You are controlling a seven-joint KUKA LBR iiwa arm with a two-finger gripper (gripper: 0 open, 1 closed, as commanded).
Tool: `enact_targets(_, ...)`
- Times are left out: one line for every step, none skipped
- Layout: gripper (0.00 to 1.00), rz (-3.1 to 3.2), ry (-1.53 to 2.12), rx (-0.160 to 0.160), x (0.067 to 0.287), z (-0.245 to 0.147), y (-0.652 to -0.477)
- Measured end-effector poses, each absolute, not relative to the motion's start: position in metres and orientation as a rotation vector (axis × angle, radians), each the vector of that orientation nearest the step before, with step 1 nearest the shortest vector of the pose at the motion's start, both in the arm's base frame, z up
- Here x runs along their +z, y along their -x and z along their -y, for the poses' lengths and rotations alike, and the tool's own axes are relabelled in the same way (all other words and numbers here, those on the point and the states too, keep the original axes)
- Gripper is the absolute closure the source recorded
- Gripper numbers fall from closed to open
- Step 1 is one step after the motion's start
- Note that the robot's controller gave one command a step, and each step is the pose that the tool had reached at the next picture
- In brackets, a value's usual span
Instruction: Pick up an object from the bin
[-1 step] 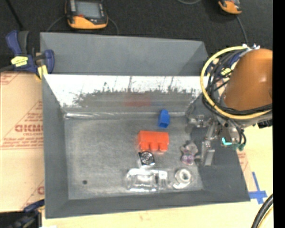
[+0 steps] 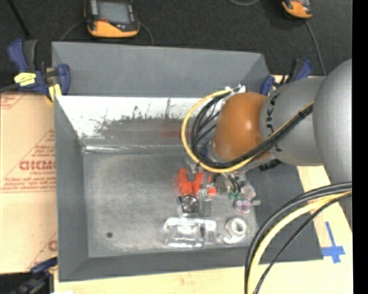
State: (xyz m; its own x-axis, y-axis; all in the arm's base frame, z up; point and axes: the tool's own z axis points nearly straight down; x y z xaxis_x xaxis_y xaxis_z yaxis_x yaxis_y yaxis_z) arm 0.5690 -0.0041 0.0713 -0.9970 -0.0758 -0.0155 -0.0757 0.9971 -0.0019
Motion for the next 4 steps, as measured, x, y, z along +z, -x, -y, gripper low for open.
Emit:
enact_targets(0.0,-3.128,0.139,-0.006,0.103,0.044,-0.609)
enact_targets(0.0,-3.126,-0.21,0.001,0.134,0.028,-0.609)
enact_targets(0.0,-3.135,-0.257,0.0,0.067,0.029,-0.597)
enact_targets(0.0,-3.132,-0.253,-0.002,0.069,0.03,-0.599)
